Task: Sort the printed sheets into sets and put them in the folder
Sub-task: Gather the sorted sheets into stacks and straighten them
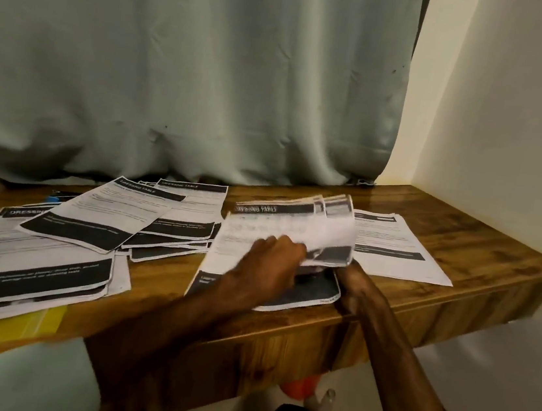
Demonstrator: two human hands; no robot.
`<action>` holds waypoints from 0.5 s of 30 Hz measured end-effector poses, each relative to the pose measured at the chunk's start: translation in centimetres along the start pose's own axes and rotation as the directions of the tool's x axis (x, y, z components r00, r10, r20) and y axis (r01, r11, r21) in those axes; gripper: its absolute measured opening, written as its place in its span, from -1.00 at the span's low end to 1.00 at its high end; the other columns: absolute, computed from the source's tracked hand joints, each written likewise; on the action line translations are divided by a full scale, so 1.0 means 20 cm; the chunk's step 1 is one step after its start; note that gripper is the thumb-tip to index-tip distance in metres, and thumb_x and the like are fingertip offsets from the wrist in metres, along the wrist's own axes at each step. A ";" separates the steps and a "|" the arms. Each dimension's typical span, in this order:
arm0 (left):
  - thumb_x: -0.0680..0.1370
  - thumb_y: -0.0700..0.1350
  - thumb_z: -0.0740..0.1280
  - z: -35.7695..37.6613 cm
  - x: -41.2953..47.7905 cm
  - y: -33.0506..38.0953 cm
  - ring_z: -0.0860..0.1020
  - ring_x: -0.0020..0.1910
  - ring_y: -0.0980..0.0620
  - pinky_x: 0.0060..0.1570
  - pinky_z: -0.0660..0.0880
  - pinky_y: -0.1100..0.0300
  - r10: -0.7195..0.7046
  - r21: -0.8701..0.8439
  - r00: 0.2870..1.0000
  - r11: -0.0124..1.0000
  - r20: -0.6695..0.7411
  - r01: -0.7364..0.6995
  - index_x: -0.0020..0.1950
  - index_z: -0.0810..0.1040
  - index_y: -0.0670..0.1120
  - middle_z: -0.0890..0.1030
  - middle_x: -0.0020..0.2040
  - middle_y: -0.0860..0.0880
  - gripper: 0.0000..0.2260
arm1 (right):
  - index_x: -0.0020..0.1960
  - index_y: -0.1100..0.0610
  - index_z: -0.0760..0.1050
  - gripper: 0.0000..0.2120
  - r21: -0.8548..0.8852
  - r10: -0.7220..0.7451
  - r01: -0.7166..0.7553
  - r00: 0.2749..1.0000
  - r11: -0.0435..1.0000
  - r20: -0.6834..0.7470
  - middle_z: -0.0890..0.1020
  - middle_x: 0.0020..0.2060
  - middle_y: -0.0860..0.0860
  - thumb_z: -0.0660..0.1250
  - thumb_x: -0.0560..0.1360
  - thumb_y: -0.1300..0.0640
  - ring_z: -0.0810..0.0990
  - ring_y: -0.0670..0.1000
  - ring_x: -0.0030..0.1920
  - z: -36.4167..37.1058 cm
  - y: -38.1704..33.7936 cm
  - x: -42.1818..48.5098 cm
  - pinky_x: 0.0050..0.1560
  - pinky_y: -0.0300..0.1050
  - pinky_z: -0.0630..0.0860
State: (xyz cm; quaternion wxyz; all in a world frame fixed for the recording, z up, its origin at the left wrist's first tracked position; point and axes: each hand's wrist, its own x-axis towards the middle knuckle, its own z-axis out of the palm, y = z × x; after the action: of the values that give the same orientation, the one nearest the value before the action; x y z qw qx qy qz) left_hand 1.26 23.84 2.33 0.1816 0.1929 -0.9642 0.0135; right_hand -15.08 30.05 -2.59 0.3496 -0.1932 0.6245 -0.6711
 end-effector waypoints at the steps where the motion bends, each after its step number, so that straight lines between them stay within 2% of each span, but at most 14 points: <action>1: 0.64 -0.20 0.25 0.04 -0.02 0.05 0.56 0.15 -0.20 0.07 0.45 0.01 0.009 0.029 0.998 1.000 0.055 -0.011 0.33 0.51 -0.12 0.58 0.18 -0.21 -0.74 | 0.36 0.37 0.46 -0.67 0.065 -0.015 0.015 1.000 0.998 -0.005 0.60 0.22 0.29 0.12 0.72 0.21 0.59 0.21 0.17 0.01 -0.01 -0.01 0.12 -0.09 0.58; 2: 0.65 -0.20 0.23 0.06 -0.03 0.08 0.54 0.18 -0.22 0.08 0.43 -0.02 0.020 0.058 0.995 0.998 0.093 -0.026 0.33 0.49 -0.14 0.57 0.19 -0.22 -0.75 | 0.48 0.37 0.32 -0.62 0.118 -0.030 0.029 1.000 0.993 0.008 0.56 0.25 0.24 0.04 0.74 0.21 0.57 0.20 0.20 0.00 -0.01 -0.01 0.26 -0.04 0.49; 3: 0.65 -0.20 0.21 0.08 -0.04 0.10 0.52 0.20 -0.24 0.10 0.41 -0.04 0.032 0.086 0.992 0.995 0.119 -0.043 0.33 0.47 -0.14 0.55 0.20 -0.23 -0.75 | 0.53 0.34 0.25 -0.59 0.144 -0.027 0.022 0.999 0.989 0.029 0.57 0.20 0.16 0.01 0.75 0.19 0.58 0.14 0.11 -0.01 -0.03 -0.03 0.27 0.02 0.46; 5: 0.65 -0.20 0.21 0.10 -0.05 0.11 0.50 0.23 -0.24 0.14 0.40 -0.05 0.055 0.126 0.985 0.989 0.165 -0.076 0.36 0.44 -0.14 0.53 0.24 -0.23 -0.73 | 0.50 0.22 0.33 -0.58 0.214 -0.018 0.002 0.997 0.977 0.074 0.59 0.07 0.04 0.03 0.75 0.03 0.59 0.01 -0.09 -0.04 -0.06 -0.07 0.05 -0.02 0.55; 7: 0.65 -0.18 0.22 0.09 -0.08 0.10 0.48 0.25 -0.24 0.17 0.38 -0.04 0.063 0.158 0.974 0.982 0.218 -0.099 0.36 0.43 -0.13 0.52 0.26 -0.22 -0.73 | 0.21 0.13 0.48 -0.64 0.247 -0.034 0.025 0.999 0.969 0.034 0.66 -0.12 0.02 0.08 0.71 -0.11 0.65 0.00 -0.23 -0.07 -0.09 -0.11 -0.19 -0.08 0.59; 8: 0.65 -0.17 0.22 0.08 -0.09 0.11 0.47 0.25 -0.24 0.18 0.37 -0.04 0.061 0.167 0.967 0.980 0.248 -0.105 0.36 0.43 -0.13 0.51 0.27 -0.21 -0.73 | 0.07 0.09 0.49 -0.66 0.274 -0.061 0.053 0.998 0.960 0.020 0.69 -0.24 0.01 0.10 0.69 -0.14 0.69 -0.01 -0.33 -0.05 -0.11 -0.12 -0.28 -0.10 0.60; 10: 0.66 -0.13 0.22 0.06 -0.11 0.11 0.47 0.26 -0.22 0.20 0.36 -0.04 0.050 0.153 0.957 0.983 0.287 -0.097 0.35 0.44 -0.11 0.51 0.28 -0.20 -0.74 | -0.08 0.03 0.45 -0.69 0.252 -0.046 0.047 0.999 0.967 -0.012 0.68 -0.44 0.01 0.15 0.67 -0.16 0.66 -0.05 -0.49 -0.04 -0.17 -0.16 -0.40 -0.11 0.59; 11: 0.67 -0.08 0.23 0.05 -0.12 0.10 0.47 0.26 -0.21 0.21 0.36 -0.05 0.043 0.119 0.953 0.989 0.301 -0.083 0.35 0.45 -0.10 0.51 0.28 -0.19 -0.74 | -0.10 0.05 0.45 -0.69 0.220 -0.003 0.007 1.000 0.976 -0.018 0.66 -0.50 0.03 0.19 0.66 -0.16 0.65 0.00 -0.51 -0.03 -0.20 -0.18 -0.41 -0.08 0.58; 13: 0.66 0.21 0.21 0.05 -0.13 0.08 0.50 0.24 -0.17 0.15 0.36 -0.04 0.064 0.012 0.946 0.997 0.317 -0.072 0.31 0.48 -0.04 0.55 0.26 -0.15 -0.61 | -0.05 0.14 0.52 -0.70 0.161 0.079 -0.087 0.995 0.983 0.055 0.68 -0.45 0.10 0.33 0.59 -0.11 0.68 0.11 -0.39 -0.06 -0.22 -0.17 -0.25 0.01 0.59; 15: 0.50 0.52 0.12 0.03 -0.13 0.06 0.53 0.26 -0.10 0.13 0.38 0.00 0.052 -0.089 0.919 0.996 0.391 -0.018 0.35 0.48 0.04 0.58 0.30 -0.04 -0.33 | 0.17 0.22 0.59 -0.58 -0.073 0.138 -0.130 0.983 0.989 0.121 0.75 -0.20 0.16 0.53 0.43 -0.01 0.73 0.19 -0.20 -0.09 -0.18 -0.09 0.04 0.13 0.64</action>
State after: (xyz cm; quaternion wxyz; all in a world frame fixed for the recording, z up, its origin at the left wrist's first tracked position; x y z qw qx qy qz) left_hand 2.94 25.79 0.91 -0.0075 0.1668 -0.9840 -0.0628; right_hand -15.99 32.57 0.97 0.4261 -0.2040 0.6341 -0.6121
